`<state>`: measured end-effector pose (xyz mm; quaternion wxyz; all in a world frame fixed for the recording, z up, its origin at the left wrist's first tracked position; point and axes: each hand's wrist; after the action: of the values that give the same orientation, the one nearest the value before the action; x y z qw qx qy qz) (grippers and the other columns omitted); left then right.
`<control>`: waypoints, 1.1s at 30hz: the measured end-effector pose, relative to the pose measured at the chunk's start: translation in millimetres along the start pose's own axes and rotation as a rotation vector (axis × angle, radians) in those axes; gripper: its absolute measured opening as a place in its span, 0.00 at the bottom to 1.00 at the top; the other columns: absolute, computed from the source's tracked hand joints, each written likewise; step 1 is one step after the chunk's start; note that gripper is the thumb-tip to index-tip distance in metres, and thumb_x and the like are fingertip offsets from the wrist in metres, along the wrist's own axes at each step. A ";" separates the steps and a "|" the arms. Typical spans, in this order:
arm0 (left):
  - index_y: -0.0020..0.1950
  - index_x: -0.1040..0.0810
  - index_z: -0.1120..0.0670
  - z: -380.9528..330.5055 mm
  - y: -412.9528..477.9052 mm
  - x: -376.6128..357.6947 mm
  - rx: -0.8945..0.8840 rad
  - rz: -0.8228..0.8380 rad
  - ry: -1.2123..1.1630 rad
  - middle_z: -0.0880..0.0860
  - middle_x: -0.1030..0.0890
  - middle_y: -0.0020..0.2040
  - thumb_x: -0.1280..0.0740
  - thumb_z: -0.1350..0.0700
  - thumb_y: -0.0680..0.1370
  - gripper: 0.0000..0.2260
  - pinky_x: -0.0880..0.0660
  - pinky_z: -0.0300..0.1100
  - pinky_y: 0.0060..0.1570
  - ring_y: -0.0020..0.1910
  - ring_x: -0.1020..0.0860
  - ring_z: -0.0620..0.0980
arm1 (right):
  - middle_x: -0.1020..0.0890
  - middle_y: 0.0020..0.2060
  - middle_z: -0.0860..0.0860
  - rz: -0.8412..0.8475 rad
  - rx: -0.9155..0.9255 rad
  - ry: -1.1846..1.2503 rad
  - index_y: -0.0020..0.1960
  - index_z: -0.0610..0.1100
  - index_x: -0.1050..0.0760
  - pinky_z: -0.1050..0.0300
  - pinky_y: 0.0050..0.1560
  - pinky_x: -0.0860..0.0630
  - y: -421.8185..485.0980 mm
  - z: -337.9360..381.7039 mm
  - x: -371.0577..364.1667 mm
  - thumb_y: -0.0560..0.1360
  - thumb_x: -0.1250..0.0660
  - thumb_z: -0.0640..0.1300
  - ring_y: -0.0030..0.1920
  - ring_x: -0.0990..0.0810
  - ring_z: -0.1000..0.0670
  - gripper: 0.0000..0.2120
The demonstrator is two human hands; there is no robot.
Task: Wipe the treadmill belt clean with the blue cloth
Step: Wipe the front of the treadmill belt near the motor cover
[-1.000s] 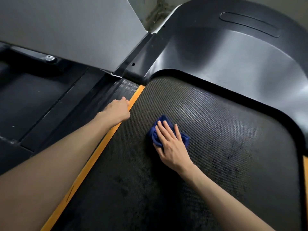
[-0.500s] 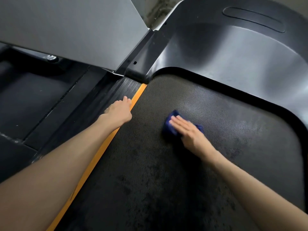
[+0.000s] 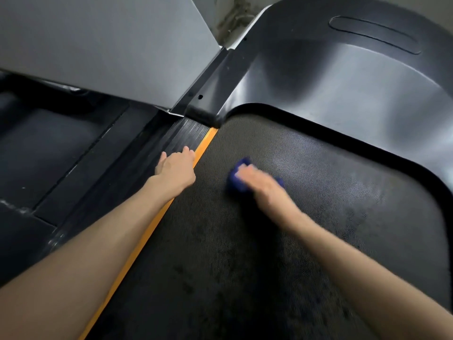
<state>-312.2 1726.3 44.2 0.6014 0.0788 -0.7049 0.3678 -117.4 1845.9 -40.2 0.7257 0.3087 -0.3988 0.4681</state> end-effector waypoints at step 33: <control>0.74 0.43 0.61 -13.8 1.3 -6.3 0.051 -0.055 -0.056 0.58 0.42 0.75 0.41 0.62 0.78 0.24 0.47 0.51 0.72 0.71 0.37 0.55 | 0.23 0.56 0.35 -0.056 -0.109 0.167 0.58 0.35 0.26 0.50 0.59 0.37 49.4 35.8 -35.8 0.71 0.45 0.44 0.57 0.24 0.38 0.21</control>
<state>-300.4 1733.6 38.0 0.5890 0.1241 -0.7094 0.3666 -182.3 1819.4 -49.9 0.7850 0.2395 -0.3529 0.4494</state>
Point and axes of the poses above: each hand's wrist, its own y-axis towards the middle knuckle, its own x-axis out of the back of the hand, z = x × y
